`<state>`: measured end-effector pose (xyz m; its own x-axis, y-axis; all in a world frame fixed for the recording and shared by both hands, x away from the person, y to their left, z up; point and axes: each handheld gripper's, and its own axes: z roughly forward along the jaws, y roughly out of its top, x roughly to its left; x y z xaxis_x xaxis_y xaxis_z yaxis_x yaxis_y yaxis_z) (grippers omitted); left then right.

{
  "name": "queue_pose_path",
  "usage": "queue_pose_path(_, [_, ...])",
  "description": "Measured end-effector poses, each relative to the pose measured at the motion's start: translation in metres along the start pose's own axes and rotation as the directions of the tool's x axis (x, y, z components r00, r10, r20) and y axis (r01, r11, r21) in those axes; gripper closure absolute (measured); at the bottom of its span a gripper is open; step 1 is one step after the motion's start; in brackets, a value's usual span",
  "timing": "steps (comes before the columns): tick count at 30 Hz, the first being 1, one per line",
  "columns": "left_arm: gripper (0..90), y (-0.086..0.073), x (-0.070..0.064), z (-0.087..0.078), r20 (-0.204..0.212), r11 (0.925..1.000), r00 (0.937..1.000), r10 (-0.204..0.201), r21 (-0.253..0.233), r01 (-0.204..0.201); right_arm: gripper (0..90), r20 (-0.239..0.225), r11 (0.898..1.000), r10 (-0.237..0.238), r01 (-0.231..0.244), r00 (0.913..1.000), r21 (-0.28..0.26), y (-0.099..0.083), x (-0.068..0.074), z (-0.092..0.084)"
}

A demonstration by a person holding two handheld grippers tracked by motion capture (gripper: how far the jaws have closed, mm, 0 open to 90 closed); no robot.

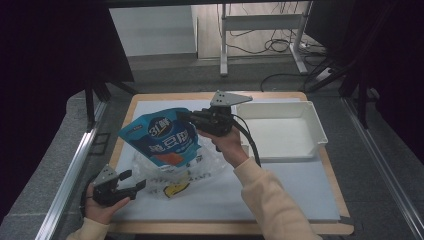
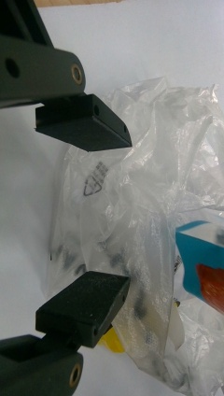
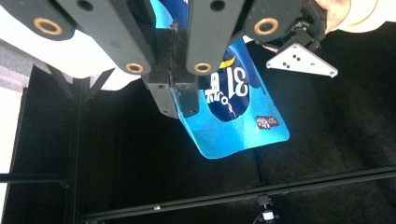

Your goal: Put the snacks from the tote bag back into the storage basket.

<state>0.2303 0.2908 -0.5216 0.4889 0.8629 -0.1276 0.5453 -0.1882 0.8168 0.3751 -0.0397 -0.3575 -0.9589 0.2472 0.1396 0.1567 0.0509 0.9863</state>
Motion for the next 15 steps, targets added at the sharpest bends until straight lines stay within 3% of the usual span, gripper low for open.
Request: queue_pose_path(15, [29.0, 0.000, 0.000, 0.000, -0.001, 1.0000, 1.0000, -0.004, -0.002, 0.004, 89.4, 0.034, 0.995, -0.037, 0.040, 0.9987, -0.088, 0.039, 0.008, -0.023])
